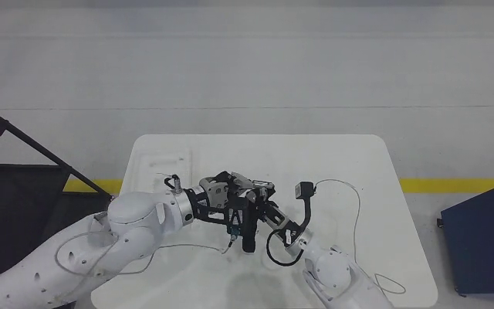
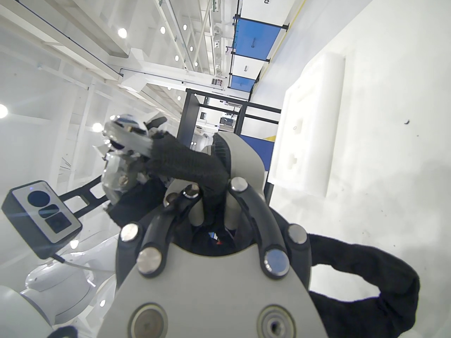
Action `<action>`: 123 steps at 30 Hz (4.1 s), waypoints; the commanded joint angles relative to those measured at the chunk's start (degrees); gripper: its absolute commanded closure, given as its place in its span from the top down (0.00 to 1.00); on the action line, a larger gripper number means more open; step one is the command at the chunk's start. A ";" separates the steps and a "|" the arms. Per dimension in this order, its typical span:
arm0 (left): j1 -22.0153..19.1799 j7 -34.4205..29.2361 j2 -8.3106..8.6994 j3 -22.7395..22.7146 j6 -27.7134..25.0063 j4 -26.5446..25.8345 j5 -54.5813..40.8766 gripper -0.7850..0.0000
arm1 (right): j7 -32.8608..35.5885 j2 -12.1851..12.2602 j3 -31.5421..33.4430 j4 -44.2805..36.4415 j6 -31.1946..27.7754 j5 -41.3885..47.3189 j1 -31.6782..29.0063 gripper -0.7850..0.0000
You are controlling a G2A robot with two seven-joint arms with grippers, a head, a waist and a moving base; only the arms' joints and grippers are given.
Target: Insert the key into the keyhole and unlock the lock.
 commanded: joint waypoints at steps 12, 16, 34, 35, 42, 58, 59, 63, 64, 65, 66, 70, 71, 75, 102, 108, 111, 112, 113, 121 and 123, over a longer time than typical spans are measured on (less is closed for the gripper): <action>10.23 7.57 0.43 -1.78 21.28 2.52 26.52 0.00 | 0.00 0.00 0.00 0.00 0.00 0.00 0.00 0.00; 11.69 8.02 -0.21 -1.63 24.57 3.62 32.26 0.00 | 0.00 0.00 0.00 0.00 0.00 0.00 0.00 0.00; 15.56 11.52 -2.43 -5.97 24.54 4.92 30.42 1.00 | 0.00 0.00 0.00 0.00 0.00 0.00 0.00 0.00; 15.85 11.76 -2.44 -6.42 24.39 4.96 30.26 1.00 | 0.00 0.00 0.00 0.00 0.00 0.00 0.00 0.00; 18.19 11.91 -2.44 -10.29 23.78 5.15 27.80 1.00 | 0.00 0.00 0.00 0.00 0.00 0.00 0.00 0.00; 25.04 12.86 -1.96 -21.27 20.52 4.94 18.00 1.00 | -2.14 -0.13 1.15 -0.99 -0.99 -0.36 0.05 0.00; 25.60 13.39 -1.82 -22.06 18.24 5.05 16.14 1.00 | -2.53 -0.15 1.52 -1.09 -1.32 -0.84 0.18 0.00; 26.85 16.60 -1.25 -26.67 10.52 5.54 7.77 1.00 | -3.62 -0.09 3.76 -1.86 -2.20 -1.98 0.75 0.00; 27.17 17.13 -1.14 -28.12 9.69 5.78 5.55 1.00 | -3.76 0.01 4.77 -2.12 -2.17 -2.75 0.98 0.00; 27.78 17.67 -1.07 -29.35 8.95 5.95 2.92 1.00 | -3.57 0.12 5.61 -2.39 -1.89 -3.39 1.04 0.00; 28.42 18.33 -1.01 -30.63 7.77 6.19 -0.49 1.00 | -3.24 0.26 6.58 -2.77 -1.54 -3.97 1.15 0.00; 30.96 20.47 -0.63 -36.35 4.11 7.30 -9.52 1.00 | -0.37 0.86 10.36 -4.34 0.57 -6.58 2.02 0.00; 31.83 20.95 -0.54 -37.70 3.28 7.52 -11.34 1.00 | 0.54 0.98 11.18 -4.52 1.19 -7.07 2.45 0.00; 36.27 23.73 -0.29 -43.06 -0.53 8.75 -19.90 1.00 | 4.59 1.50 14.08 -3.97 4.34 -11.50 5.27 0.00; 39.82 25.97 -0.31 -46.96 -2.36 10.08 -27.25 1.00 | 15.15 -2.53 -2.47 25.17 13.76 -20.17 22.86 0.00; 39.82 25.97 -0.31 -46.96 -2.36 10.08 -27.25 1.00 | 14.90 -2.92 -3.36 28.75 13.43 -22.23 23.26 0.00; 39.82 25.97 -0.31 -46.96 -2.36 10.08 -27.25 1.00 | 14.43 -2.89 -2.81 29.00 13.29 -22.27 22.78 0.12; 39.82 25.97 -0.31 -46.96 -2.36 10.08 -27.25 1.00 | 14.14 -2.87 -2.60 28.77 13.15 -22.37 22.60 0.52; 39.82 25.97 -0.31 -46.96 -2.36 10.08 -27.25 1.00 | 13.83 -2.84 -2.40 28.40 13.08 -22.44 22.28 1.00; 39.82 25.97 -0.31 -46.96 -2.36 10.08 -27.25 1.00 | 12.12 -2.41 0.77 21.84 11.66 -19.28 18.74 1.00; 39.82 25.97 -0.31 -46.96 -2.36 10.08 -27.25 1.00 | 12.15 -2.23 1.97 19.52 11.20 -17.26 17.22 1.00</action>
